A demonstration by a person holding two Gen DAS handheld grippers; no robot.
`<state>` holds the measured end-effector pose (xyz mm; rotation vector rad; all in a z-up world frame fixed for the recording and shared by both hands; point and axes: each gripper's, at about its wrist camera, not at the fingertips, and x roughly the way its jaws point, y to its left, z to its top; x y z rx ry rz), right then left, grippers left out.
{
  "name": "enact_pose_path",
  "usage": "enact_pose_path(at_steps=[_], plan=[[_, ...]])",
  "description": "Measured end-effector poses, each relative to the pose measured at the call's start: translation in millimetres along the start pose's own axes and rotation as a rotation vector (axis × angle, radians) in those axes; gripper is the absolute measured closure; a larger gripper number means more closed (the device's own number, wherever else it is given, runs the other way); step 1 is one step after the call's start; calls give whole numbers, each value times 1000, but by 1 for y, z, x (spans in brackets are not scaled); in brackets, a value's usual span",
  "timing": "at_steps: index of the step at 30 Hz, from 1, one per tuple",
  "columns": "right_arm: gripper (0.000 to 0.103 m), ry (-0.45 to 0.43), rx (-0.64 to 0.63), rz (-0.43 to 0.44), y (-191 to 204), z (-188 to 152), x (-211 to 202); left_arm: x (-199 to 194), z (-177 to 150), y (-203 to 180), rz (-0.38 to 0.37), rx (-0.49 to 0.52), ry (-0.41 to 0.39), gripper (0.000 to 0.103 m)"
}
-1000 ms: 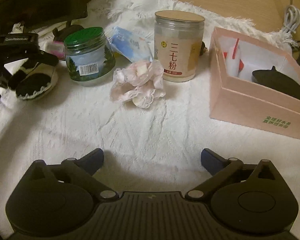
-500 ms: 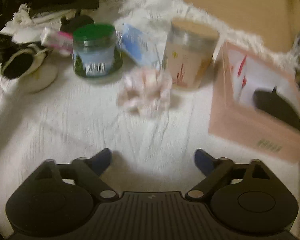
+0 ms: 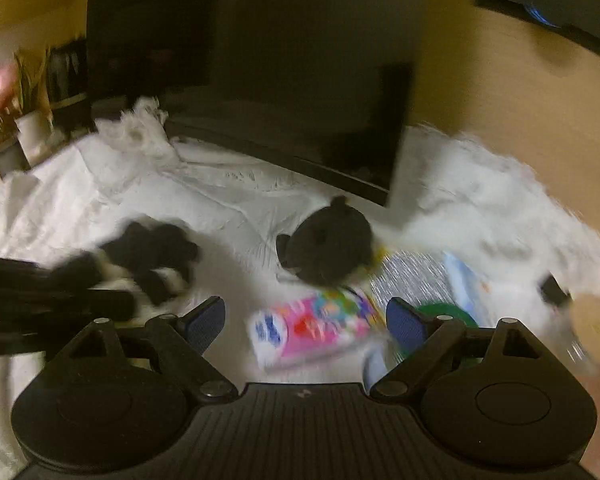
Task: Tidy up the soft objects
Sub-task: 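Grasp black-and-white plush with left tool while right tool grasps pink tissue pack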
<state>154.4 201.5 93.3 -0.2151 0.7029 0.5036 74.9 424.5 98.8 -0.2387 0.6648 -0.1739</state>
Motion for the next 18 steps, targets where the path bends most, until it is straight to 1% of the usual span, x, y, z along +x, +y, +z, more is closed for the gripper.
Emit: enact_pose_path(at_steps=[1, 2, 3, 4, 5, 6, 8, 9, 10, 11, 12, 14, 15, 16, 18], plan=[[18, 14, -6, -20, 4, 4, 16, -3, 2, 3, 8, 12, -6, 76], [24, 25, -14, -40, 8, 4, 30, -6, 4, 9, 10, 19, -5, 76], [32, 34, -32, -62, 11, 7, 47, -7, 4, 14, 6, 19, 1, 76], [37, 42, -64, -89, 17, 8, 64, -6, 4, 20, 3, 17, 10, 76], [44, 45, -99, -111, 21, 6, 76, -5, 3, 27, 4, 9, 20, 76], [47, 45, -141, -133, 27, 4, 87, -1, 1, 34, 10, -4, 33, 75], [47, 52, -212, -171, 38, -3, 104, 5, -4, 48, 10, -45, 60, 75], [50, 68, -227, -179, 42, -7, 107, 7, -6, 55, 2, -76, 67, 74], [54, 101, -221, -166, 43, -12, 106, 9, -7, 64, -15, -122, 69, 74], [55, 120, -205, -152, 43, -17, 100, 11, -7, 71, -32, -161, 68, 72], [55, 121, -200, -148, 43, -24, 91, 13, -8, 77, -50, -197, 63, 70], [55, 118, -241, -162, 46, -43, 71, 17, -8, 86, -69, -250, 61, 66], [55, 116, -266, -177, 48, -53, 61, 20, -8, 89, -69, -269, 62, 61], [55, 107, -273, -180, 49, -59, 51, 22, -8, 92, -61, -288, 65, 60], [53, 105, -216, -140, 46, -68, 30, 26, -7, 94, -42, -317, 74, 54]])
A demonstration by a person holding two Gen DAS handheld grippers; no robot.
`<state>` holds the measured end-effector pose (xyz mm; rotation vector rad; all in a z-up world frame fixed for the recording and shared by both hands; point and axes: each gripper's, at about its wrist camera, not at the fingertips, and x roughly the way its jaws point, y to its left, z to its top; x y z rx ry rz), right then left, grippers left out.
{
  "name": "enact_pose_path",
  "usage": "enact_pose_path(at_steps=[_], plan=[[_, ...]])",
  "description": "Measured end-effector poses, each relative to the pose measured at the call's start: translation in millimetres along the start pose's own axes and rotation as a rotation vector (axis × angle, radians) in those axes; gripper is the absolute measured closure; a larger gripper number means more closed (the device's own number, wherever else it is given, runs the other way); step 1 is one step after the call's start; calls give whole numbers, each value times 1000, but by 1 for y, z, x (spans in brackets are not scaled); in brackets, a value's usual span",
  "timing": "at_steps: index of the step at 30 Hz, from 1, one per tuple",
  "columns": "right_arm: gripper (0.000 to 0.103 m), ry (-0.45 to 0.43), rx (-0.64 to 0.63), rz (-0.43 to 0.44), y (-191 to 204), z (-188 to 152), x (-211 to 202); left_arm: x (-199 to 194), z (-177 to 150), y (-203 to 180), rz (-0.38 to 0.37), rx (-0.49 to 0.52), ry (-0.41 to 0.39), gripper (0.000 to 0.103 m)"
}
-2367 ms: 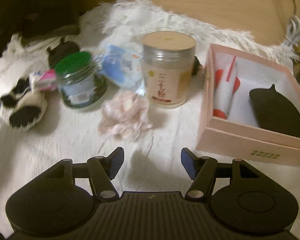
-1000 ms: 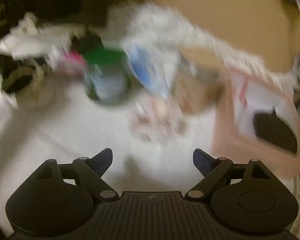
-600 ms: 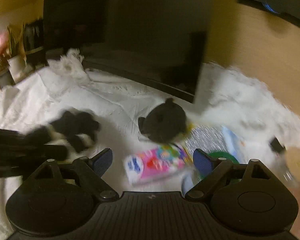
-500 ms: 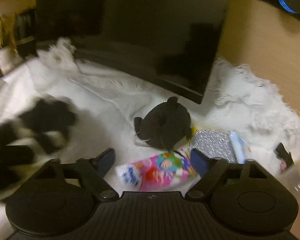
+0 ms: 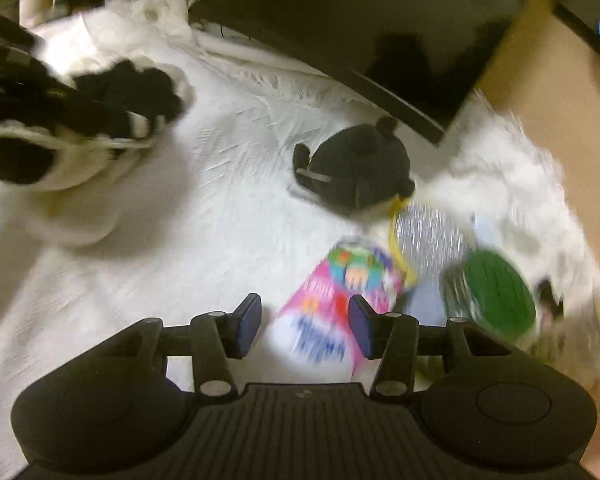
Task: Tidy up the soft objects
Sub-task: 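Grasp black-and-white plush with left tool while right tool grasps pink tissue pack, then carry plush and tissue pack into the pink box and open both tools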
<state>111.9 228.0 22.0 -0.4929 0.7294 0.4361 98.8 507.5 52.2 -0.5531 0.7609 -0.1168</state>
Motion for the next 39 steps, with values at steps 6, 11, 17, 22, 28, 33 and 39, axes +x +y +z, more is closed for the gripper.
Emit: enact_pose_path(at_steps=[6, 11, 17, 22, 28, 33, 39], plan=[[39, 36, 303, -11, -27, -4, 1, 11, 11, 0, 24, -37, 0, 48], [30, 78, 459, 3, -35, 13, 35, 31, 25, -6, 107, -24, 31, 49], [48, 84, 434, -21, -26, 27, 51, 27, 19, -13, 104, 28, 23, 75], [52, 23, 359, 64, -27, 26, 22, 13, 10, -17, 59, 75, -16, 80], [52, -90, 278, 162, -46, 34, -25, 9, 11, -32, 38, 90, -26, 84], [52, -240, 302, 105, -101, 40, -82, -6, 21, -90, -35, 195, -74, 84], [52, -366, 369, -119, -201, 7, -149, -9, 36, -206, -232, 353, -117, 84]])
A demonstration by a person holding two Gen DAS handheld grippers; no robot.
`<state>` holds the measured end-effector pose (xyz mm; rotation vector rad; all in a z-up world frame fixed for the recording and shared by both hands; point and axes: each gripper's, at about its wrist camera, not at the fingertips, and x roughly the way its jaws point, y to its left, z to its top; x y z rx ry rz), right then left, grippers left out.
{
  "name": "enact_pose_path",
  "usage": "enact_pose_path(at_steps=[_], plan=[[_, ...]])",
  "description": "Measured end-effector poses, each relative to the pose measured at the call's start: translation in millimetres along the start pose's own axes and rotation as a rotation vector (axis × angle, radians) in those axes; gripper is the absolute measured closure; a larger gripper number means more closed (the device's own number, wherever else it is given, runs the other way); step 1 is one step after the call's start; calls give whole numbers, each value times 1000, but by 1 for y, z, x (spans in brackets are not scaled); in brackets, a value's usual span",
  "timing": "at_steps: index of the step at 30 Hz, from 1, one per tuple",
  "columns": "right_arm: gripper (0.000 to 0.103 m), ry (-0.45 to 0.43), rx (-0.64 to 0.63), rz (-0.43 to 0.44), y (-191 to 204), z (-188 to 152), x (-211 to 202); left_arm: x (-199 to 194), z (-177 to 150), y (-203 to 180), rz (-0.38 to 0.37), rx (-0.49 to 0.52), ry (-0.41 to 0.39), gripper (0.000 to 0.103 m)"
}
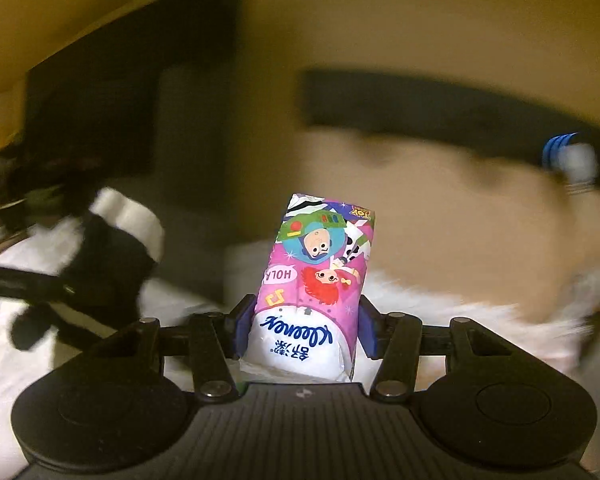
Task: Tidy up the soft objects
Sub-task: 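Carry plush and tissue pack into the pink box and open both tools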
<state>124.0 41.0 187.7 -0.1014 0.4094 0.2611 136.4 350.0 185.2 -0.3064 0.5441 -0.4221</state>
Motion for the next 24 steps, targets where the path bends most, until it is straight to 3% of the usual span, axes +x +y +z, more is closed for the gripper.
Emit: enact_pose_path(at_steps=[3, 6, 8, 11, 14, 17, 19, 21, 24], plan=[[52, -15, 16, -127, -59, -7, -21, 30, 21, -59, -124, 54, -4, 84], [52, 16, 66, -229, -111, -27, -37, 81, 31, -113, -267, 40, 26, 84], [52, 43, 94, -281, -136, -46, -47, 125, 26, -147, -336, -6, 71, 84], [52, 82, 138, -327, -164, -78, -60, 186, 7, -187, -380, -38, 144, 84], [52, 128, 199, -336, -183, -107, -67, 244, -26, -220, -355, -7, 224, 82], [52, 169, 231, -337, -191, -128, -66, 286, -58, -229, -195, 49, 343, 79], [52, 186, 236, -314, -195, -136, -62, 297, -70, -228, -128, 65, 386, 79], [52, 185, 225, -282, -199, -136, -57, 296, -73, -224, -113, 46, 380, 79], [52, 152, 232, -237, -205, -120, -41, 267, -62, -207, -141, -13, 297, 79]])
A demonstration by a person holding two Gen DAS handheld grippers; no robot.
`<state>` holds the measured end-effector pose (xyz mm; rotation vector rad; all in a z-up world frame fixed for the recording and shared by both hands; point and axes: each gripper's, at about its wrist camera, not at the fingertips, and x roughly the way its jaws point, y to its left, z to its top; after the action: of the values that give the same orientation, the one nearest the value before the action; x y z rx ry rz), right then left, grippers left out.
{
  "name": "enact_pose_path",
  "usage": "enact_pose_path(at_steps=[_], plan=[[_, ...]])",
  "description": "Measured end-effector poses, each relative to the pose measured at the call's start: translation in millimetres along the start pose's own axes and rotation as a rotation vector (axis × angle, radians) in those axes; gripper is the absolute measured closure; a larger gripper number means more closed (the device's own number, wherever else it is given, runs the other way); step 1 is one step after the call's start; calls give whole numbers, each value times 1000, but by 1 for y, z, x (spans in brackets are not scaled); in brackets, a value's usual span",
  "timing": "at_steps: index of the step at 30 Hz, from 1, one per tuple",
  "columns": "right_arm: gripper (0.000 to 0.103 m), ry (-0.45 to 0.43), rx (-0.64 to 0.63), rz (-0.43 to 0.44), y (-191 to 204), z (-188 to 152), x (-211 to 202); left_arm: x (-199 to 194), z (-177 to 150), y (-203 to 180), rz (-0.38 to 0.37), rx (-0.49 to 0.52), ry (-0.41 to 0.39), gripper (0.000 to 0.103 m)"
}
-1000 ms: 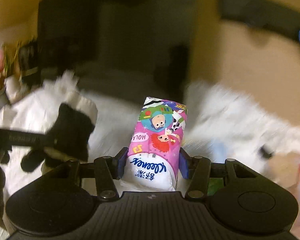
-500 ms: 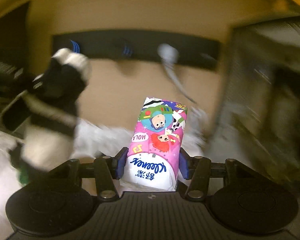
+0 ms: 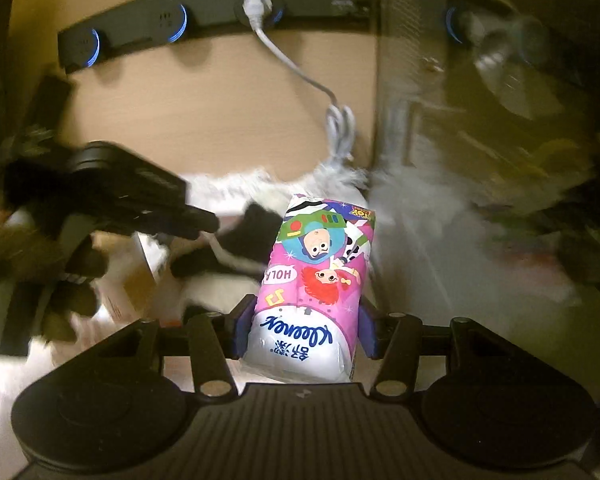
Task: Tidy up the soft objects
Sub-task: 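Carry plush and tissue pack into the pink box and open both tools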
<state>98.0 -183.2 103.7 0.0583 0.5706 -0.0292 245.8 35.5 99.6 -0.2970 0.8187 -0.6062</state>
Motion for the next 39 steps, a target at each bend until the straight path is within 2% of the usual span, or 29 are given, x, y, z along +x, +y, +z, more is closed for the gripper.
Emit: enact_pose_path(at_steps=[2, 4, 7, 9, 12, 15, 17, 20, 23, 26, 31, 35, 39], plan=[[52, -17, 21, 46, 2, 12, 6, -32, -1, 3, -20, -27, -63, 79], [52, 0, 38, 100, 6, 28, 31, -64, -9, 14, -28, -43, -105, 79], [52, 83, 65, 159, 13, 41, 77, -108, -29, 28, -14, -65, -127, 79], [52, 181, 67, 167, 20, 38, 115, -131, -47, 39, 18, -78, -139, 79], [52, 303, 93, 154, 23, 19, 156, -167, -75, 60, 116, -79, -159, 79], [52, 298, 81, 167, 26, 13, 159, -189, -101, 88, 256, -77, -152, 79], [51, 302, 61, 157, 28, 15, 156, -205, -116, 113, 338, -123, -144, 79], [45, 298, 37, 128, 33, 17, 140, -226, -130, 150, 407, -190, -157, 79], [39, 234, -8, 79, 40, 17, 113, -237, -124, 172, 431, -191, -191, 79], [36, 167, -93, 34, 58, 13, 83, -235, -105, 189, 430, -124, -213, 79], [32, 164, -129, 68, 95, -4, 43, -225, -59, 219, 437, -22, -234, 79], [32, 205, -115, 95, 126, -21, 28, -194, -23, 243, 381, -2, -165, 79], [32, 236, -171, 101, 158, -31, 19, -156, -7, 259, 425, 43, -82, 77]])
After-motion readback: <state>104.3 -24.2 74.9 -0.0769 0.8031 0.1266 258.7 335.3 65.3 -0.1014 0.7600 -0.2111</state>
